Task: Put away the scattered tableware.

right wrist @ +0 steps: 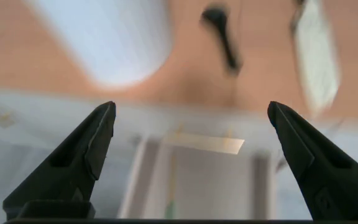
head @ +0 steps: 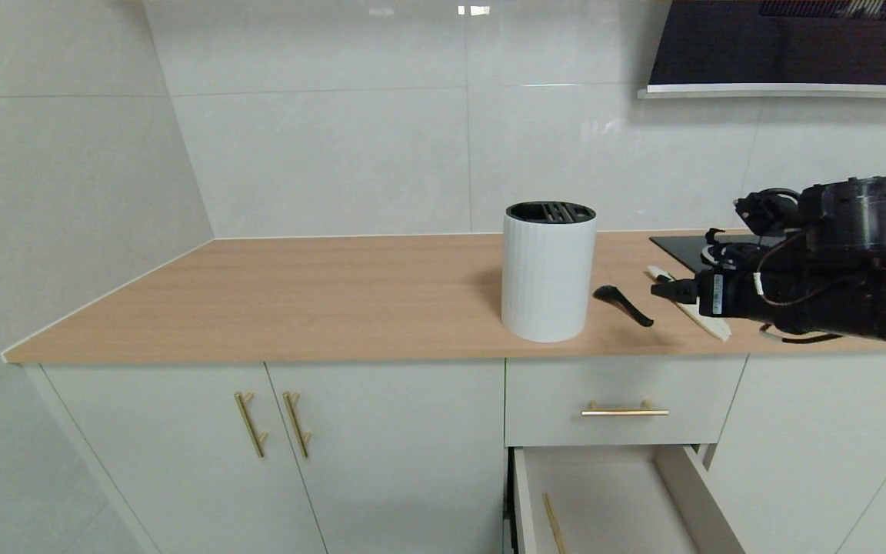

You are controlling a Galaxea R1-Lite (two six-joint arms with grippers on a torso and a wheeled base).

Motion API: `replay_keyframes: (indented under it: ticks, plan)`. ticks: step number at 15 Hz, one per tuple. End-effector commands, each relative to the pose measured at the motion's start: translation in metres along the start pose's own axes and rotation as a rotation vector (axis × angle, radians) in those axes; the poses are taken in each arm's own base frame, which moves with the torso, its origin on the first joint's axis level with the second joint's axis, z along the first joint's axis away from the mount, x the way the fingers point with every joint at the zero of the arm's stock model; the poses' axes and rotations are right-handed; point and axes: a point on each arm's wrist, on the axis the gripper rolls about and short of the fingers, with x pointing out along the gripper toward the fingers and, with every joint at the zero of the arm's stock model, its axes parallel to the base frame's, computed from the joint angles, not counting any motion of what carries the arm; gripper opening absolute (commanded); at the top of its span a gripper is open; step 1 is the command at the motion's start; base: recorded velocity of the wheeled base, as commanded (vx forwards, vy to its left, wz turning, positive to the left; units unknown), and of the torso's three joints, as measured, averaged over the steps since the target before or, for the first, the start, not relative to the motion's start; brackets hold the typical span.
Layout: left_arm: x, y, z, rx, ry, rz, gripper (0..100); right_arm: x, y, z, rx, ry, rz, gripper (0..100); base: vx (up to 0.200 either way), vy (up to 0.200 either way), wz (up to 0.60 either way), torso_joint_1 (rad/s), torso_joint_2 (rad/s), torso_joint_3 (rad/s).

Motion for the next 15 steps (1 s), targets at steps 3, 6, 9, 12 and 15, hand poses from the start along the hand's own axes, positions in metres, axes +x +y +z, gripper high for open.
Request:
replay_keyframes:
  ticks: [3,6,9,12,15]
  plan:
    - [0.0,0.0,0.0,0.0,0.0,0.0,100,0.095,-0.054,-0.012,-0.133,0.042,0.055,100,0.0,0.0,0.0,0.0,0.0,0.0]
    - [0.0,0.0,0.0,0.0,0.0,0.0,100,0.117,-0.057,-0.029,-0.163,0.085,0.063,100,0.0,0.0,0.0,0.0,0.0,0.0]
    - [0.0,0.0,0.0,0.0,0.0,0.0,100,0.133,-0.047,-0.045,-0.182,0.125,0.097,100,0.0,0.0,0.0,0.0,0.0,0.0]
    - [0.0,0.0,0.0,0.0,0.0,0.0,100,0.14,-0.043,-0.049,-0.186,0.132,0.107,100,0.0,0.0,0.0,0.0,0.0,0.0]
    - [0.0,0.0,0.0,0.0,0.0,0.0,100,0.147,-0.045,-0.05,-0.185,0.129,0.102,100,0.0,0.0,0.0,0.0,0.0,0.0]
